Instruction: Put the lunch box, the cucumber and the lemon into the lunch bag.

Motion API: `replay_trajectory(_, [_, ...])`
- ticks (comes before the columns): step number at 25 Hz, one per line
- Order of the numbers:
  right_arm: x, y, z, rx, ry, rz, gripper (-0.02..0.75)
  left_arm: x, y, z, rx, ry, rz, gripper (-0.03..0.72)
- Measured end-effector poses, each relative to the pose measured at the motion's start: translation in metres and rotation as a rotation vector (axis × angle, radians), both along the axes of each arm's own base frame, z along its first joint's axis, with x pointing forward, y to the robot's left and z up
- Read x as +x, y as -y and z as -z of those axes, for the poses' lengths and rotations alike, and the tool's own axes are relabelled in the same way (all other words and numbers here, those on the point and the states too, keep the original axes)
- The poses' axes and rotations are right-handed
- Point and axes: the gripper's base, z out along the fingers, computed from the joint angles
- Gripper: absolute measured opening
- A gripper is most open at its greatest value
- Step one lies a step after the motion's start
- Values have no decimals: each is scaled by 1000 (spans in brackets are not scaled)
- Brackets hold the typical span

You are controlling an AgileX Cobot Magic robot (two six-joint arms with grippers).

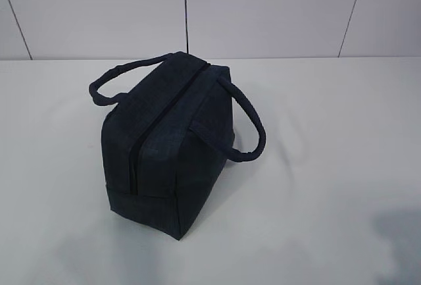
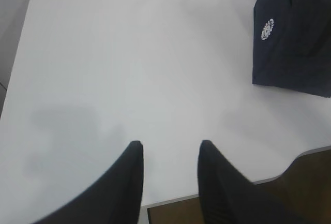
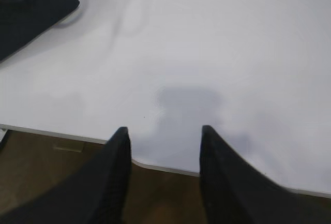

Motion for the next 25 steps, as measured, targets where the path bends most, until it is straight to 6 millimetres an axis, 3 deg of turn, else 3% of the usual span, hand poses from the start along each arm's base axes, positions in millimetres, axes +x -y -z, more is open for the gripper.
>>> replay_trajectory(25, [0, 0, 0, 0, 0, 0, 340, 0, 0, 0, 0, 2, 0, 239])
